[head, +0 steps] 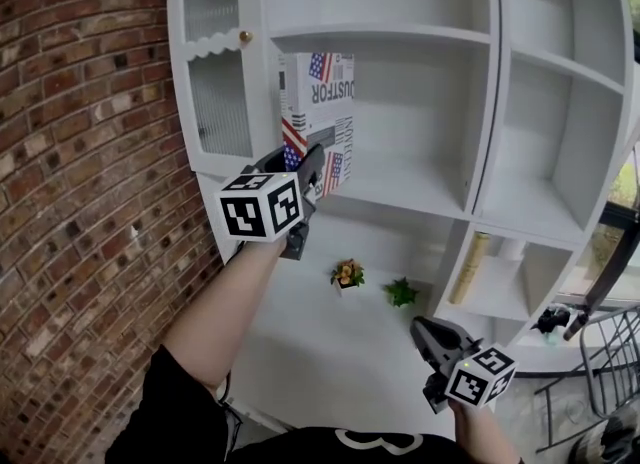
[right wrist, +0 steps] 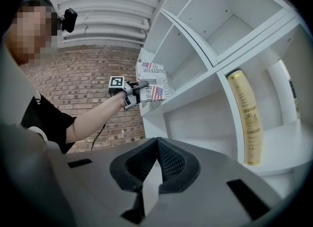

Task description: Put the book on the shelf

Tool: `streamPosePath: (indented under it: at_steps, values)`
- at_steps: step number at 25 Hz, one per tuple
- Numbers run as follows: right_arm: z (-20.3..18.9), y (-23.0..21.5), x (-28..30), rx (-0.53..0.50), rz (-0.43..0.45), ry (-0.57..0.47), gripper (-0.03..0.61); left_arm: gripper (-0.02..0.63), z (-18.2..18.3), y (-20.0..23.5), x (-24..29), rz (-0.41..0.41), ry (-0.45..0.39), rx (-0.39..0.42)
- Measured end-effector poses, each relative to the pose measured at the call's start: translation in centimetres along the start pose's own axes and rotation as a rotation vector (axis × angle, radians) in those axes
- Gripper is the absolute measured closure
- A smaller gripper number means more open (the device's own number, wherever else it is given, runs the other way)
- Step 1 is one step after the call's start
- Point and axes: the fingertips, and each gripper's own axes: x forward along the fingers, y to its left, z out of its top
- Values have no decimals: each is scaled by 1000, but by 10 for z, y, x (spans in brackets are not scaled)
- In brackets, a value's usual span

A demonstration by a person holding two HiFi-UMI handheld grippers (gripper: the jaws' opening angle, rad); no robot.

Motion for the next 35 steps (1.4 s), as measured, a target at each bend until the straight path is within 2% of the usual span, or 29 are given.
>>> streamPosePath:
  at_steps: [13,25,35]
  values:
    - [-8,-19,-12,23,-62,-4,568,466,-22,11,56,30,76,35]
    - [-11,-28,-23,45,-90,2,568,462,-46,32,88,52,249,-31]
    - [-6,-21,-24,27,-83,-3,568,457,-51,38,102,68,257,3]
